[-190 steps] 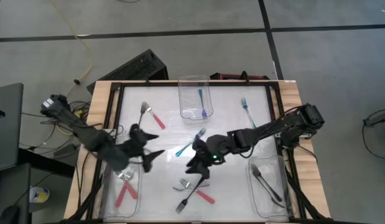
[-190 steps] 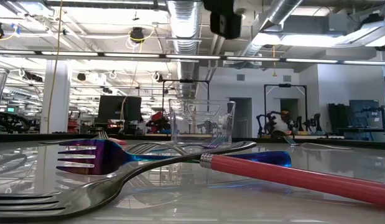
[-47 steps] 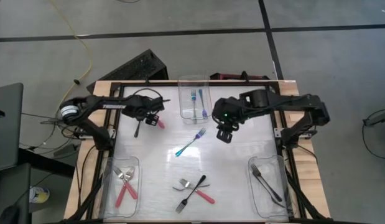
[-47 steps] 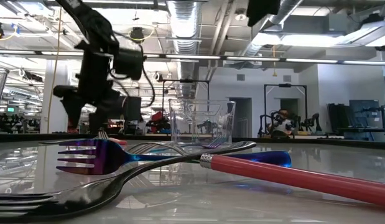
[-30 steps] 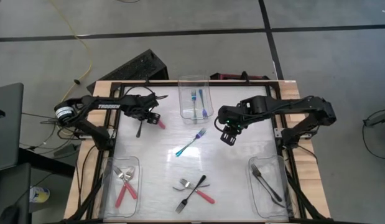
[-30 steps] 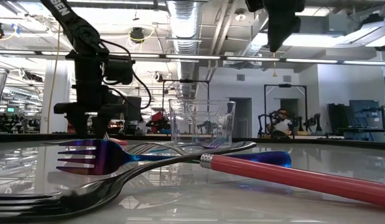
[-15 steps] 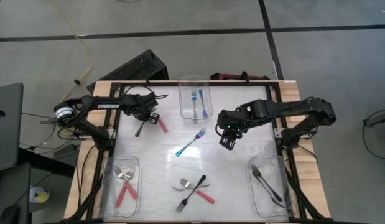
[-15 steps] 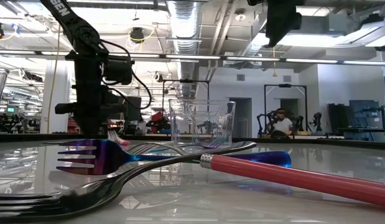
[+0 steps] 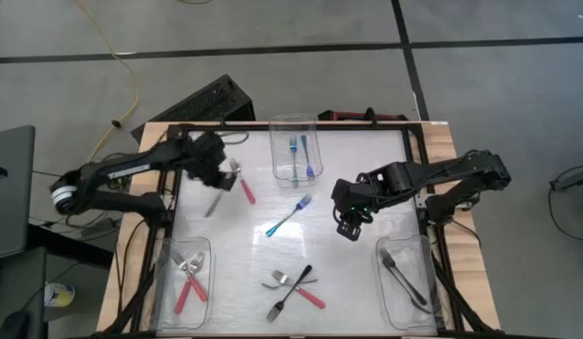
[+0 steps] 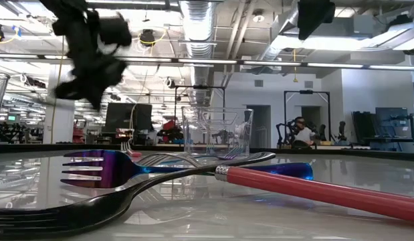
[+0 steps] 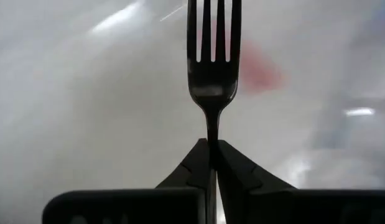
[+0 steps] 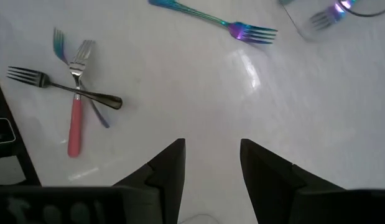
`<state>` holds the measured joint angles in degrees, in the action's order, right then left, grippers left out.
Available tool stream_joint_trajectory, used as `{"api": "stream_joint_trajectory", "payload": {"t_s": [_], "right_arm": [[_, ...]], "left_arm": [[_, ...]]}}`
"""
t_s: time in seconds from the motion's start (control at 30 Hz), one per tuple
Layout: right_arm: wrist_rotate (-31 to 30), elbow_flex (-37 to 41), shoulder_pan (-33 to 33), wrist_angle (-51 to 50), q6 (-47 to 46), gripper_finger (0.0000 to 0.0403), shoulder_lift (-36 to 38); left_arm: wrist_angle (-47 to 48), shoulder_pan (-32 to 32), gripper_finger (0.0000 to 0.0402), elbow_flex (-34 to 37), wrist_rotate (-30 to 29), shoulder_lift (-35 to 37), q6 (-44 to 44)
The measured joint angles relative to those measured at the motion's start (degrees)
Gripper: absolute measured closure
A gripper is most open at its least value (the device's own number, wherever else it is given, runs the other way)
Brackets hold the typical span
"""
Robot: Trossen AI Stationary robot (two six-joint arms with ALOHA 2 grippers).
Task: Sort silverware by color (type)
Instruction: Put the black fork into the bottom right transparent bin
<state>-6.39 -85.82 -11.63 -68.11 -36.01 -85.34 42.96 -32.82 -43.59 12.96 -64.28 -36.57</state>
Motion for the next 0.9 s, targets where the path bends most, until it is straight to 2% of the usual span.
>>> {"api": "stream_joint_trajectory", "payload": {"t_s": [0.07, 0.17, 0.27, 0.4, 0.63, 0.8, 0.9], "right_arm": [[0.0, 0.0, -0.4, 0.6, 0.2, 0.0227, 0.0], [0.0, 0.0, -0.5, 3.8, 1.7, 0.0227, 0.0], [-0.3, 0.0, -0.2, 10.4, 4.5, 0.0227, 0.0], [-2.3, 0.0, 1.5, 23.4, 6.4, 0.0227, 0.0], [-10.0, 0.0, 4.5, 42.6, 6.1, 0.0227, 0.0], [-17.6, 0.0, 6.2, 46.0, 6.1, 0.0227, -0.1], [-18.8, 0.0, 7.6, 46.1, 6.1, 0.0227, -0.3]], "left_arm": [[-9.0, 2.5, 0.0401, -0.2, 3.7, 3.0, -2.3], [-22.7, 7.2, 0.0401, -0.2, 4.8, 5.9, -4.7], [-38.1, 12.5, 0.0401, -0.2, 4.4, 6.2, -3.9], [-56.6, 19.4, 0.0401, -0.3, -0.4, 4.2, 0.6], [-60.3, 26.3, 0.0401, -0.3, -15.5, -0.1, 4.0], [-60.3, 29.4, 0.0401, -0.3, -21.3, -1.7, 5.8], [-60.5, 30.4, 0.0401, -0.3, -25.5, -1.7, 6.9]]}}
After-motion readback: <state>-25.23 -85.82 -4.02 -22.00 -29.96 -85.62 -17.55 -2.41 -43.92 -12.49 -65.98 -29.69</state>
